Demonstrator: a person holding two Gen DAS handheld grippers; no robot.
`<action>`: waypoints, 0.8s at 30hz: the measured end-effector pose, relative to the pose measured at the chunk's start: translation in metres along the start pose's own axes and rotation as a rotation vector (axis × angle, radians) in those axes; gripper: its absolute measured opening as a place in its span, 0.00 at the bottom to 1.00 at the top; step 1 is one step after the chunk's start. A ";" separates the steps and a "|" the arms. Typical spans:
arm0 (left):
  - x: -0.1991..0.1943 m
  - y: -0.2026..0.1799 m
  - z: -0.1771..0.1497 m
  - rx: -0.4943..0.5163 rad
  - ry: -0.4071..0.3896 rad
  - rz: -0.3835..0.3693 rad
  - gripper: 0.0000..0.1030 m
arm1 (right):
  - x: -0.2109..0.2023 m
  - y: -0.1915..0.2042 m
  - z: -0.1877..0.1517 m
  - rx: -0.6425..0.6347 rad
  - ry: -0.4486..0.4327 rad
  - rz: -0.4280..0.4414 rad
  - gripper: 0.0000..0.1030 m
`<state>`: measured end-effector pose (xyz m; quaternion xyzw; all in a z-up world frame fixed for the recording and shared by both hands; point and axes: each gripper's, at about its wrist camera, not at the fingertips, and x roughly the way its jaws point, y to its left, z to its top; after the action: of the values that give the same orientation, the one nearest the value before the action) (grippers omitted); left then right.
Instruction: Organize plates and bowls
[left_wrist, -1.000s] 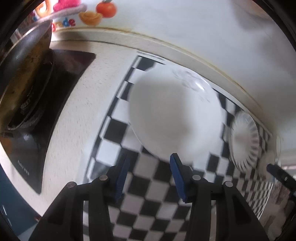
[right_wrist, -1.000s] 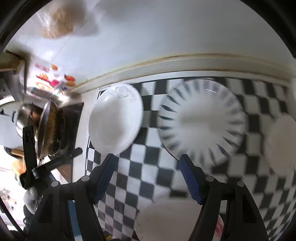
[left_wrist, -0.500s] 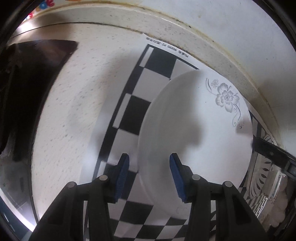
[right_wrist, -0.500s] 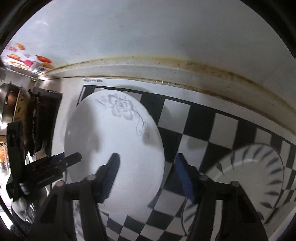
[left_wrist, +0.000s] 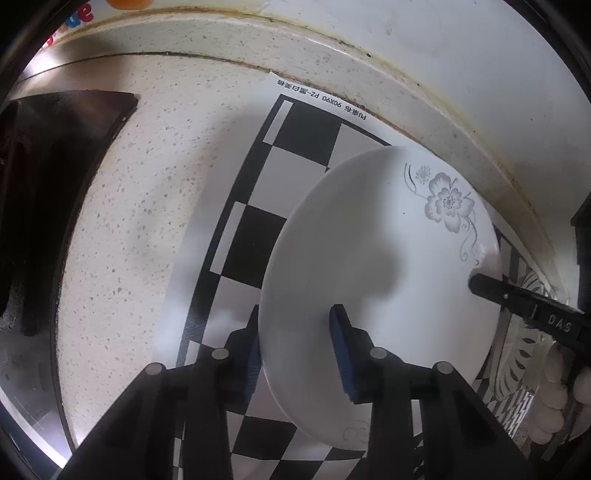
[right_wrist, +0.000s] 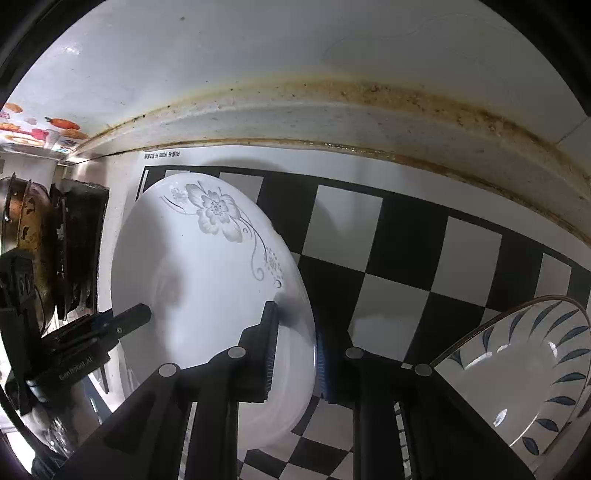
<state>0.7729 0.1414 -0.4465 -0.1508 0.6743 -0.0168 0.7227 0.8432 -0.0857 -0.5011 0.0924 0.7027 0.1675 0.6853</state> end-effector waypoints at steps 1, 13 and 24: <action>-0.001 0.003 -0.001 -0.005 -0.001 -0.003 0.31 | 0.000 0.001 -0.001 0.000 0.001 0.003 0.19; -0.027 0.016 -0.022 0.001 -0.032 -0.008 0.31 | -0.022 -0.005 -0.024 -0.007 -0.036 0.054 0.15; -0.064 -0.003 -0.055 0.040 -0.073 -0.007 0.31 | -0.066 -0.017 -0.070 0.007 -0.097 0.093 0.15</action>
<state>0.7137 0.1427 -0.3863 -0.1391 0.6462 -0.0275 0.7498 0.7781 -0.1326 -0.4449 0.1353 0.6643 0.1919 0.7096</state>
